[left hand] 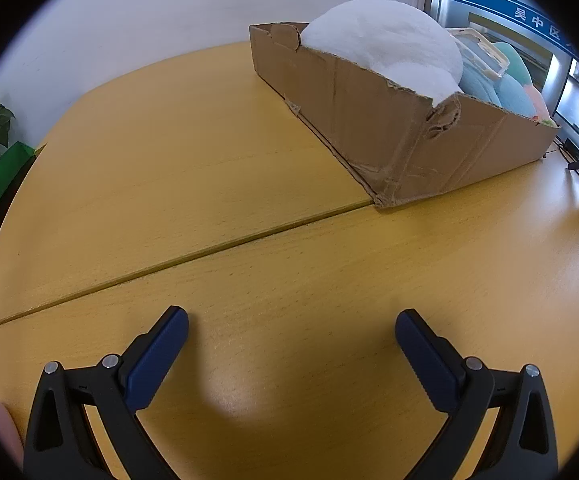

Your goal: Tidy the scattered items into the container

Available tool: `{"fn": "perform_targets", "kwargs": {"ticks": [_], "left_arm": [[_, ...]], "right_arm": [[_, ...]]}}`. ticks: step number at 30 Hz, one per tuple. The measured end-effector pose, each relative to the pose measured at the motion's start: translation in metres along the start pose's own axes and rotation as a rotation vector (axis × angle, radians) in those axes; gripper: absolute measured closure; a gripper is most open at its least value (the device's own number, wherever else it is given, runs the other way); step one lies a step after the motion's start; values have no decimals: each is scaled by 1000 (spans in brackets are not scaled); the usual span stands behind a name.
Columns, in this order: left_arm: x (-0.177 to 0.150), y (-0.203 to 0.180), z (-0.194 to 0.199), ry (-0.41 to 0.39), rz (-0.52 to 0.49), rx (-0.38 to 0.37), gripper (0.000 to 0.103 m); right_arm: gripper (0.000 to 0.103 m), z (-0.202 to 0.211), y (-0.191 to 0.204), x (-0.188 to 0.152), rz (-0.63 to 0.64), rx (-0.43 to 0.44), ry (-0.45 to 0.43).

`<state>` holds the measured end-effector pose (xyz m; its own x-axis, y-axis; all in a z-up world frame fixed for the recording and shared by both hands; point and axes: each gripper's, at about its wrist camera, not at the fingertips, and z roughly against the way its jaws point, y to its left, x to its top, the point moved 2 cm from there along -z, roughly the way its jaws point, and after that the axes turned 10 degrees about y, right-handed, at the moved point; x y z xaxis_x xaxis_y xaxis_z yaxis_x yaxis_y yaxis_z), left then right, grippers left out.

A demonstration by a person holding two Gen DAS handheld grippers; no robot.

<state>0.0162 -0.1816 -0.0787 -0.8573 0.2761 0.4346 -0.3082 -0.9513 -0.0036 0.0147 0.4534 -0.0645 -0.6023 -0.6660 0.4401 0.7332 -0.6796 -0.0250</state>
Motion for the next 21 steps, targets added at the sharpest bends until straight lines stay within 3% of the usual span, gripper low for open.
{"fn": "perform_targets", "kwargs": {"ticks": [15, 21], "left_arm": [[-19, -3, 12, -4, -26, -9, 0], [-9, 0, 9, -1, -27, -10, 0]], "right_arm": [[0, -1, -2, -1, 2, 2, -2], [0, -1, -3, -1, 3, 2, -2]]}}
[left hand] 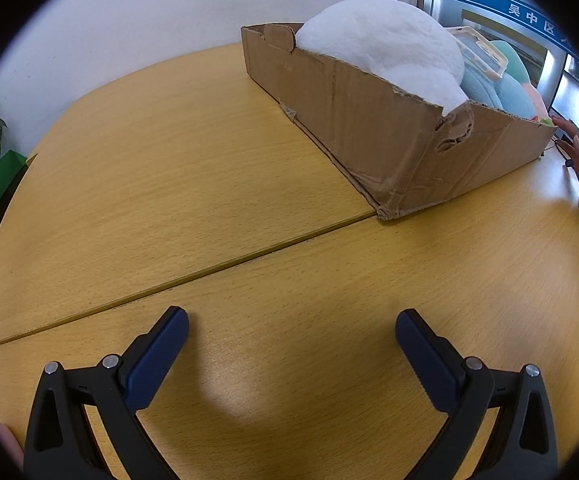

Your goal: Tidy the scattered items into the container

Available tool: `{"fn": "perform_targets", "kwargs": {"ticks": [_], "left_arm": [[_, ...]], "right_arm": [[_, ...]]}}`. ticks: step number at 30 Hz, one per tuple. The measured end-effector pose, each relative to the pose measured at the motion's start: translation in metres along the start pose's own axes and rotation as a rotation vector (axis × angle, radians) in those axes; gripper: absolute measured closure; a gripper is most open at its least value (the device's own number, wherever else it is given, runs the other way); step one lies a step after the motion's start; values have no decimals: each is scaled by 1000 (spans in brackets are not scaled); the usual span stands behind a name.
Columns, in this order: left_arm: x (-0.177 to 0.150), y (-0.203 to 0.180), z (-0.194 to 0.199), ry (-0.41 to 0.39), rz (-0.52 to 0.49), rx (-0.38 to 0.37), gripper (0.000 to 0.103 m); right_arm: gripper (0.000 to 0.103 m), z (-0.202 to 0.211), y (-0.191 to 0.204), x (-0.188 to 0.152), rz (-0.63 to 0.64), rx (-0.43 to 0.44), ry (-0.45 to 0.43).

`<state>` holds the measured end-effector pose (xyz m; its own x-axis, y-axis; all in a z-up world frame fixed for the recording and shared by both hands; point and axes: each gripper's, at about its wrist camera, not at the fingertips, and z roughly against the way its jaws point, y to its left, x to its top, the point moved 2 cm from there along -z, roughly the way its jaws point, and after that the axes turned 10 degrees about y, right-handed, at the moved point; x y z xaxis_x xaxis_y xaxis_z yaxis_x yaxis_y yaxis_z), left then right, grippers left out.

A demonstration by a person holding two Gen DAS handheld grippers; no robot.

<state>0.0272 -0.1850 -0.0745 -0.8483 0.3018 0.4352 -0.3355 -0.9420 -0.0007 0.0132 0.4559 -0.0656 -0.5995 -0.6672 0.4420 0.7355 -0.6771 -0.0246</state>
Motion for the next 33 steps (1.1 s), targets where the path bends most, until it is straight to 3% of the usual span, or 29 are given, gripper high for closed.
{"fn": "perform_targets", "kwargs": {"ticks": [33], "left_arm": [[6, 3, -2, 1, -2, 1, 0]], "right_arm": [[0, -1, 0, 1, 2, 1, -1]]}}
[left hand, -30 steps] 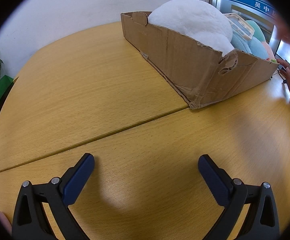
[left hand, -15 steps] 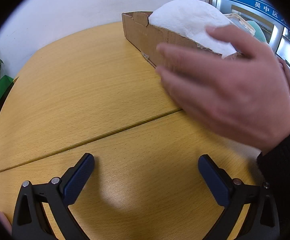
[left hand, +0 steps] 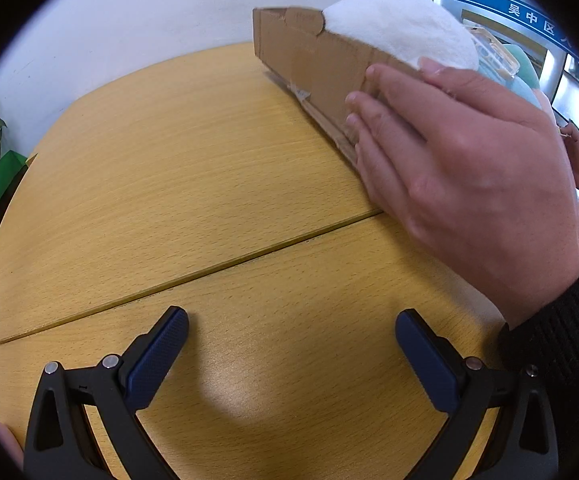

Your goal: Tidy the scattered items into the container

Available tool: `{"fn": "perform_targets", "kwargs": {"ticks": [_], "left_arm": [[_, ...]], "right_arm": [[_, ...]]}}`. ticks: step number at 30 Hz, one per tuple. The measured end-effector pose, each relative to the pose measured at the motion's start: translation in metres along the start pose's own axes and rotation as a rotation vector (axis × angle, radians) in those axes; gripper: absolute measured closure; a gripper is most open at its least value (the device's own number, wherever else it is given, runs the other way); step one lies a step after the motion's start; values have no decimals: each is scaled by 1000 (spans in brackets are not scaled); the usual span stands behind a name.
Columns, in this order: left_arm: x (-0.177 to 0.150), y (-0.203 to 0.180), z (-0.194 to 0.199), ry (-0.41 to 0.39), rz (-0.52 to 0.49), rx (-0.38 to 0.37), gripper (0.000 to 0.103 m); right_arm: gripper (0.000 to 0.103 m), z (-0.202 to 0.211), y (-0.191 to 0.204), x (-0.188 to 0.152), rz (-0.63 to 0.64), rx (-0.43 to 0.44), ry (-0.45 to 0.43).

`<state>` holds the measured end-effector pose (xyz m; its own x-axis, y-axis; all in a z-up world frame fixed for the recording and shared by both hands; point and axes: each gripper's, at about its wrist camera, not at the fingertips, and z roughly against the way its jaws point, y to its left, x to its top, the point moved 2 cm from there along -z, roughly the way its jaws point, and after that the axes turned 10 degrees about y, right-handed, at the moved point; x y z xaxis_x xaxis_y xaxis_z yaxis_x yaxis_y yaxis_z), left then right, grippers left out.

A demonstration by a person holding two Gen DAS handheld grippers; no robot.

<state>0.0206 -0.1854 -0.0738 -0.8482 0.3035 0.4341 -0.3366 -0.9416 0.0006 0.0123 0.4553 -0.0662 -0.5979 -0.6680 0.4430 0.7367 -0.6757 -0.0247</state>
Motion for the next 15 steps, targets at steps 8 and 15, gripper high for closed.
{"fn": "perform_targets", "kwargs": {"ticks": [8, 15], "left_arm": [[1, 0, -1, 0, -1, 0, 0], [1, 1, -1, 0, -1, 0, 0]], "right_arm": [[0, 0, -1, 0, 0, 0, 0], [0, 0, 0, 0, 0, 0, 0]]}}
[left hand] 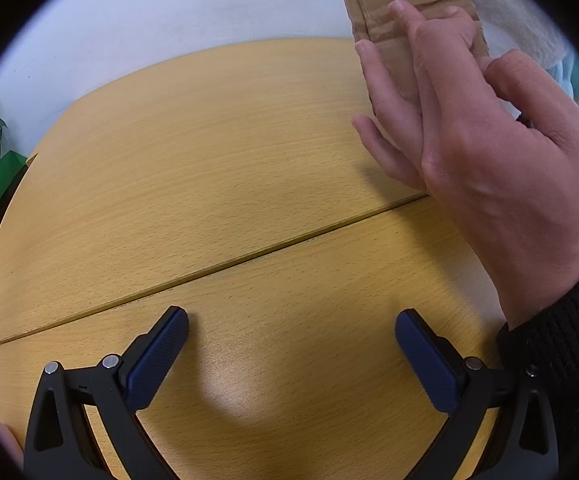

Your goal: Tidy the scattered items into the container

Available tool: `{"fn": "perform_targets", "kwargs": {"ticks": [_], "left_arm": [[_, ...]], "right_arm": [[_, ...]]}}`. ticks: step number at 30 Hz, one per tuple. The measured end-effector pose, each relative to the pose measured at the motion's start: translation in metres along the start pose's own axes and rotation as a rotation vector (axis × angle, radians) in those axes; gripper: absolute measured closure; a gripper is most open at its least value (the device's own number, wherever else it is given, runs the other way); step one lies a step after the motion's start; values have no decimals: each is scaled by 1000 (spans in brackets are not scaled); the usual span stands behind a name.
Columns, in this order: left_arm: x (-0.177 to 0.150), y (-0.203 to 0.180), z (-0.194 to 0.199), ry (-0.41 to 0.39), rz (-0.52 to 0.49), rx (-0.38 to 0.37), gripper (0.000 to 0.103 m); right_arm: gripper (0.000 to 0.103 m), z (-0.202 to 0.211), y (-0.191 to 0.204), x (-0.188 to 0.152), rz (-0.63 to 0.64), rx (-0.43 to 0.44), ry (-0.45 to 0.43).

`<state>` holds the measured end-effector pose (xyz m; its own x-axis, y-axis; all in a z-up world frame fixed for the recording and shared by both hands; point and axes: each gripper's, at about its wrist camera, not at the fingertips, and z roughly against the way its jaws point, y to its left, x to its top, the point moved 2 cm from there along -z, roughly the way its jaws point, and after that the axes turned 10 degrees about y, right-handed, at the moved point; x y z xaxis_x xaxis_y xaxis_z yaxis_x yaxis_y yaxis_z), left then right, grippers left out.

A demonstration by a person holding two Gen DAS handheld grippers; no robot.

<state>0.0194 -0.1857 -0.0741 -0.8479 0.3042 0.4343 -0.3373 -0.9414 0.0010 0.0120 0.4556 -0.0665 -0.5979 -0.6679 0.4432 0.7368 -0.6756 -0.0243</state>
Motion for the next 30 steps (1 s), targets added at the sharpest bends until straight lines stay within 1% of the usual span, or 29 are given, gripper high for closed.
{"fn": "perform_targets", "kwargs": {"ticks": [15, 30], "left_arm": [[-3, -1, 7, 0, 0, 0, 0], [-3, 0, 6, 0, -1, 0, 0]], "right_arm": [[0, 1, 1, 0, 0, 0, 0], [0, 1, 0, 1, 0, 0, 0]]}}
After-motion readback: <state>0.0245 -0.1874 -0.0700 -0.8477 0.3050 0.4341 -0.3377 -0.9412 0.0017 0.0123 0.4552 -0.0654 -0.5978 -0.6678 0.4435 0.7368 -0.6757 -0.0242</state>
